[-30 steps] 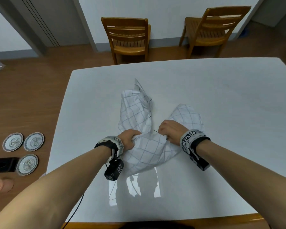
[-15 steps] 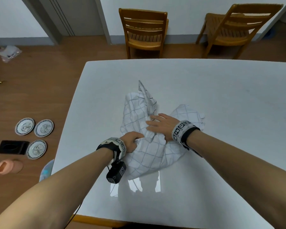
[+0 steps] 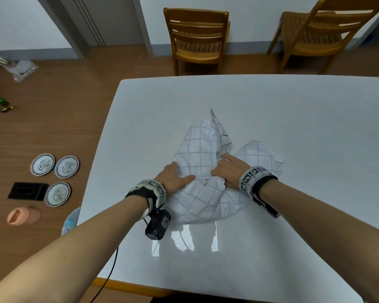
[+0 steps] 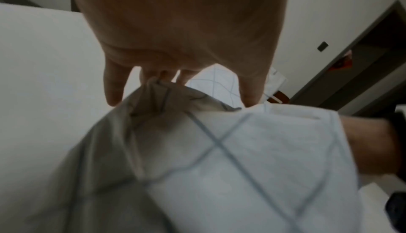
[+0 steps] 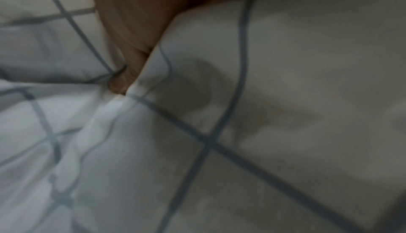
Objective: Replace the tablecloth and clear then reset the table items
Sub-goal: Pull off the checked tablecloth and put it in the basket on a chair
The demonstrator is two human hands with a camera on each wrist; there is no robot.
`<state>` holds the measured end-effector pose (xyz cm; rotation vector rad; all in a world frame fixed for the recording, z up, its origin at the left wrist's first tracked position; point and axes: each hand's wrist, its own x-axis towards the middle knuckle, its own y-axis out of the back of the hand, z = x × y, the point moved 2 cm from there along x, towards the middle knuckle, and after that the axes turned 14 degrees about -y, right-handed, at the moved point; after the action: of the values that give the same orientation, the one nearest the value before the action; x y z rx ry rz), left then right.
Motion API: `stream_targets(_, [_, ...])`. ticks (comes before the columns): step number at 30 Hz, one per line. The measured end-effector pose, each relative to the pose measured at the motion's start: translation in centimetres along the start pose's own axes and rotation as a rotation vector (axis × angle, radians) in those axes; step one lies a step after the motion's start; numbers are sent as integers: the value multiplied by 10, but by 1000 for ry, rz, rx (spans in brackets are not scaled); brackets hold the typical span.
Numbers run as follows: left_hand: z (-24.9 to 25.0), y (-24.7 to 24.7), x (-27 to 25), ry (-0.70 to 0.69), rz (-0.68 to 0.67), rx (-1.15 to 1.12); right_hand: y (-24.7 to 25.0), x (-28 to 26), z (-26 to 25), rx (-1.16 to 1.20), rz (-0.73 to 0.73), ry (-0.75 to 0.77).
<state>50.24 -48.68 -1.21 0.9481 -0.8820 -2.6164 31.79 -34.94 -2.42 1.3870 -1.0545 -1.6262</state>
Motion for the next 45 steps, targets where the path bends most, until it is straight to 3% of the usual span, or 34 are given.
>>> stream_targets(3, [14,-3,6,-73,-137,4,-3,-1,0,54,-23,-37])
stream_targets(6, [23,-4,9,-131,-296,295,-1,2,4,142,-42,-76])
stream_targets(8, [24,-6,11,-111,-314,474,-1,2,7,231,-44,-96])
stream_targets(13, [23,-12,28,-29,-270,495,3,-10,11,399,-50,-213])
stream_targets(17, [23,-8,45,5,-265,412,7,-37,17,276,137,-320])
stream_targets(20, [25,-5,54,27,-249,352,0,-52,11,224,195,-266])
stream_targets(24, [22,0,64,52,-240,331,-16,-53,-4,38,-14,-249])
stream_targets(28, [16,6,71,23,-247,277,-1,-27,-6,34,-85,-254])
stream_targets(31, [16,13,63,-110,-125,325,14,2,5,99,-143,-249])
stream_targets(34, [21,27,41,-374,155,474,29,31,20,130,-227,-285])
stream_targets(35, [22,29,33,-461,186,509,34,39,24,136,-258,-284])
stream_targets(37, [22,32,19,-505,103,569,45,54,32,148,-297,-281])
stream_targets(39, [17,29,14,-431,-31,628,49,66,39,207,-333,-307])
stream_targets(41, [13,24,19,-370,-79,648,50,71,43,272,-359,-341])
stream_targets(43, [15,22,31,-344,-45,641,52,70,46,304,-243,-346])
stream_targets(45, [18,27,47,-324,0,573,54,66,50,327,-36,-359])
